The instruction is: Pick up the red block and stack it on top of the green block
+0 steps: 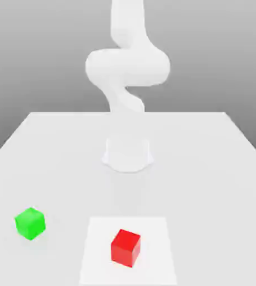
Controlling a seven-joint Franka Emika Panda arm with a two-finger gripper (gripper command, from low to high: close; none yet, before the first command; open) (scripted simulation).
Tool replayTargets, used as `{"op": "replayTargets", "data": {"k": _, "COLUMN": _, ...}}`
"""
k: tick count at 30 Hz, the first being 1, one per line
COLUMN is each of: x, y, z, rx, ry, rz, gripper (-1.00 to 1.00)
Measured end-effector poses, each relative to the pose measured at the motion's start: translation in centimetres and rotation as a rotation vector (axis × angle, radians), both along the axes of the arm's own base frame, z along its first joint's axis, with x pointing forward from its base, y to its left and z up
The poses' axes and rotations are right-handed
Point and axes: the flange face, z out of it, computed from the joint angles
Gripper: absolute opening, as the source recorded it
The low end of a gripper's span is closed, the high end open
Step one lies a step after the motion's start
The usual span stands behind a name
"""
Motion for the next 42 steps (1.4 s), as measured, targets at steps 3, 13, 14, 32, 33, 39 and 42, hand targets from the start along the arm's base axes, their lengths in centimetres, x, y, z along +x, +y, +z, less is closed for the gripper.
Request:
{"op": "replayTargets", "data": {"k": 3, "x": 3.4, "y": -0.1, "z": -5.4, "rx": -0.066, "ry": 0.087, "rz": 0.111, "gripper": 0.0}}
{"op": "replayTargets", "data": {"k": 13, "x": 8.9, "y": 0.2, "z": -24.0, "rx": -0.248, "ry": 0.348, "rz": 0.492, "gripper": 0.0}}
{"op": "replayTargets", "data": {"k": 14, "x": 9.0, "y": 0.2, "z": -25.9, "rx": -0.263, "ry": 0.373, "rz": 0.532, "gripper": 0.0}}
{"op": "replayTargets", "data": {"k": 32, "x": 5.1, "y": -0.1, "z": -52.1, "rx": -0.404, "ry": 0.646, "rz": 1.011, "gripper": -1.0}}
{"op": "replayTargets", "data": {"k": 33, "x": 5.1, "y": -0.1, "z": -52.1, "rx": -0.404, "ry": 0.646, "rz": 1.011, "gripper": -1.0}}
{"op": "replayTargets", "data": {"k": 39, "x": 5.1, "y": -0.1, "z": -51.5, "rx": -0.403, "ry": 0.648, "rz": 1.012, "gripper": -1.0}}
{"op": "replayTargets", "data": {"k": 42, "x": 5.1, "y": -0.1, "z": -48.4, "rx": -0.403, "ry": 0.648, "rz": 1.012, "gripper": -1.0}}
